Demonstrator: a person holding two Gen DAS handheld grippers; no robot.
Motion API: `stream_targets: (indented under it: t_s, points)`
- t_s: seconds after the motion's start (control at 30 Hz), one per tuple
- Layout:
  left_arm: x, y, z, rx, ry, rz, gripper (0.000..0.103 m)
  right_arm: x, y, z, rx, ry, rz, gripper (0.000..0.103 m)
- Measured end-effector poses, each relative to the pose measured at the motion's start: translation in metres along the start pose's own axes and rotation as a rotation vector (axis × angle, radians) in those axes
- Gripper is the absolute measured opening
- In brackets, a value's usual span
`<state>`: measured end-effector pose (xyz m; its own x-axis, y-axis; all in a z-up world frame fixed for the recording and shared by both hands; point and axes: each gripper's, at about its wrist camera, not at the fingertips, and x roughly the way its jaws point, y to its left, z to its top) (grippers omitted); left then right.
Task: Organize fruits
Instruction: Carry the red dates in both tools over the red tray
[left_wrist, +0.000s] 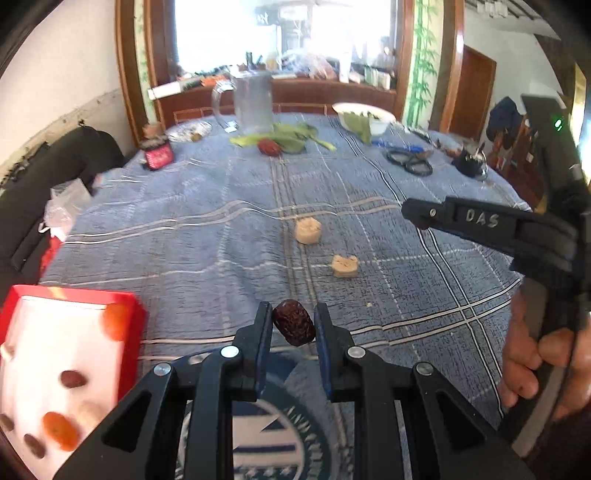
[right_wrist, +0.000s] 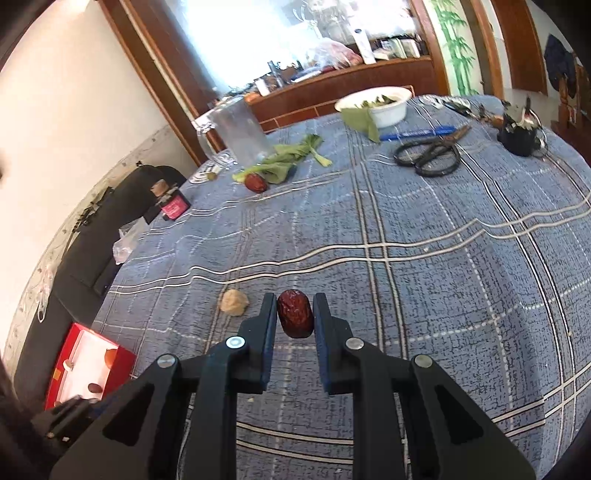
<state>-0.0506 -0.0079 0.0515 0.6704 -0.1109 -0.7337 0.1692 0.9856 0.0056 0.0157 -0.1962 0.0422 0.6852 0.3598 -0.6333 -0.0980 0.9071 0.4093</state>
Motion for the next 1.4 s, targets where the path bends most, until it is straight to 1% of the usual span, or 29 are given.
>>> stream_targets:
  t_s: [0.17,0.37,0.63,0.93,1.17,1.3,1.4]
  points:
    - [-0.027,0.012,-0.008,0.003,-0.063,0.066,0.022,-0.001,0.013,-0.006,-0.049,-0.013,0.002,0.022]
    - [-0.045,0.026,-0.015,-0.014,-0.109,0.118,0.022,-0.003,0.019,-0.010,-0.077,-0.032,0.003,0.022]
    - [-0.059,0.049,-0.021,-0.055,-0.132,0.153,0.022,-0.002,0.024,-0.013,-0.109,-0.044,-0.011,0.022]
    - [-0.068,0.071,-0.030,-0.098,-0.146,0.180,0.022,0.003,0.024,-0.017,-0.122,-0.043,-0.050,0.021]
    - [-0.073,0.086,-0.035,-0.125,-0.157,0.221,0.022,0.006,0.025,-0.020,-0.129,-0.037,-0.072,0.021]
    - [-0.082,0.096,-0.036,-0.127,-0.186,0.289,0.022,0.007,0.024,-0.021,-0.128,-0.038,-0.079,0.021]
    - [-0.091,0.107,-0.037,-0.129,-0.217,0.369,0.022,0.006,0.024,-0.021,-0.128,-0.040,-0.078,0.021]
